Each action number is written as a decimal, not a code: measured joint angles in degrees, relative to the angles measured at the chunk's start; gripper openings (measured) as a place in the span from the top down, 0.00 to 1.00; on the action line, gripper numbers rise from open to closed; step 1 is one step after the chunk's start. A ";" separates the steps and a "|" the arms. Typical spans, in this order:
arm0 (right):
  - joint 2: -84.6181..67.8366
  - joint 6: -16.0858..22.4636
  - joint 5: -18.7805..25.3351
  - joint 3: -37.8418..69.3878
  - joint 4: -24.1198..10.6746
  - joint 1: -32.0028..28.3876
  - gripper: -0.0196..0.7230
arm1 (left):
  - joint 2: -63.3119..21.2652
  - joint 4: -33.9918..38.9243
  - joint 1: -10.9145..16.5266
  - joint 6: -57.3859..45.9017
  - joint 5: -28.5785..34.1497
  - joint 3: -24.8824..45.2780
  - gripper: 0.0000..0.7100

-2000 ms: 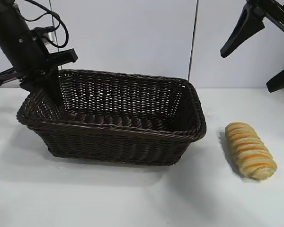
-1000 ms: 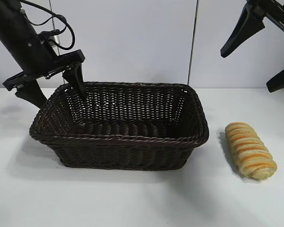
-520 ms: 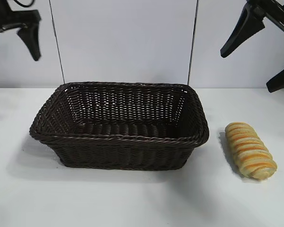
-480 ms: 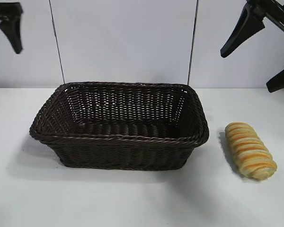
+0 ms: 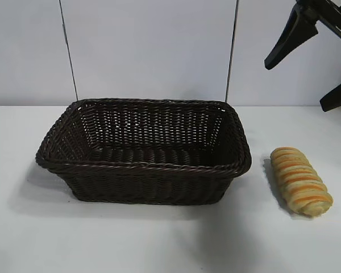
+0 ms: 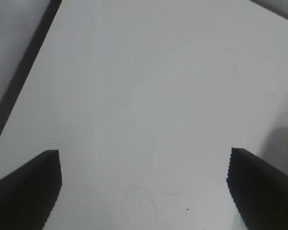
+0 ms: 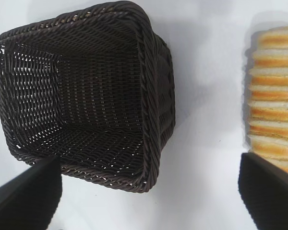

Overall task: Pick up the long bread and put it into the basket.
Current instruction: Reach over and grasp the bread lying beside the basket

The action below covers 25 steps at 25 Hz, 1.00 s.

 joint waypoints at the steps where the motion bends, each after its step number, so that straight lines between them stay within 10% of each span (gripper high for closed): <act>1: 0.00 0.00 0.13 0.00 0.00 0.00 0.04 | -2.29 0.00 0.00 0.31 0.00 0.00 0.05; 6: 0.00 -0.64 0.37 0.00 0.00 0.00 0.04 | -15.93 1.15 -3.36 2.28 0.00 0.00 0.05; 15: 0.00 -0.96 0.37 0.00 -0.06 0.00 0.04 | -38.19 17.75 -25.88 0.33 0.00 9.14 0.05; 25: 0.00 -1.18 0.37 0.00 -0.06 0.00 0.04 | -67.88 18.84 -26.87 -2.95 -1.54 42.44 0.05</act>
